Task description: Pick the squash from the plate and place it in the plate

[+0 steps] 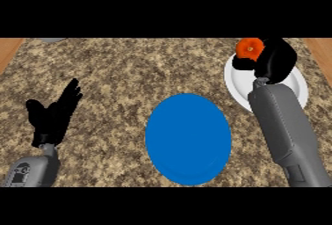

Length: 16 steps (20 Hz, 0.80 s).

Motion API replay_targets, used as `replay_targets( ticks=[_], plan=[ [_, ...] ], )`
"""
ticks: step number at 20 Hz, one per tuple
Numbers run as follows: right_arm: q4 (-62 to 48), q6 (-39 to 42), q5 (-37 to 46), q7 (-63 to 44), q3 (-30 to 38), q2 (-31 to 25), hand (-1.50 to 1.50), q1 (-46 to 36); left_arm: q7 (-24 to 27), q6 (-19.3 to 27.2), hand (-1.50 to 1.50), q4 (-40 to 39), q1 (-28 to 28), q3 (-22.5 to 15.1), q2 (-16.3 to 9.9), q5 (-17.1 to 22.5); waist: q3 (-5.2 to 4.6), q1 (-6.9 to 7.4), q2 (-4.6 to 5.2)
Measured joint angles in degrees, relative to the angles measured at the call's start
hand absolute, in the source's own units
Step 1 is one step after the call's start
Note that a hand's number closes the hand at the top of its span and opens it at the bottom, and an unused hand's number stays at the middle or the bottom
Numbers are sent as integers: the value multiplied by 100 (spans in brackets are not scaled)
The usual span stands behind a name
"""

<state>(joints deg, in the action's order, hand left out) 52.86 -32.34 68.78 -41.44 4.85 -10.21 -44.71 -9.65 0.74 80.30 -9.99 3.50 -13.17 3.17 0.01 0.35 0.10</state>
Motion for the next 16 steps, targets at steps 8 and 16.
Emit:
replay_targets(
  ticks=[8,16],
  plan=[
    [-563,535,-1036,904,547,-413,-150,318,24,-35,0,76,70,47,-5,-26,4,10,3],
    [-1023,733,-2054,2495,986,-704,-150,463,61,-64,0,107,131,54,61,-69,4,17,8]
  ],
)
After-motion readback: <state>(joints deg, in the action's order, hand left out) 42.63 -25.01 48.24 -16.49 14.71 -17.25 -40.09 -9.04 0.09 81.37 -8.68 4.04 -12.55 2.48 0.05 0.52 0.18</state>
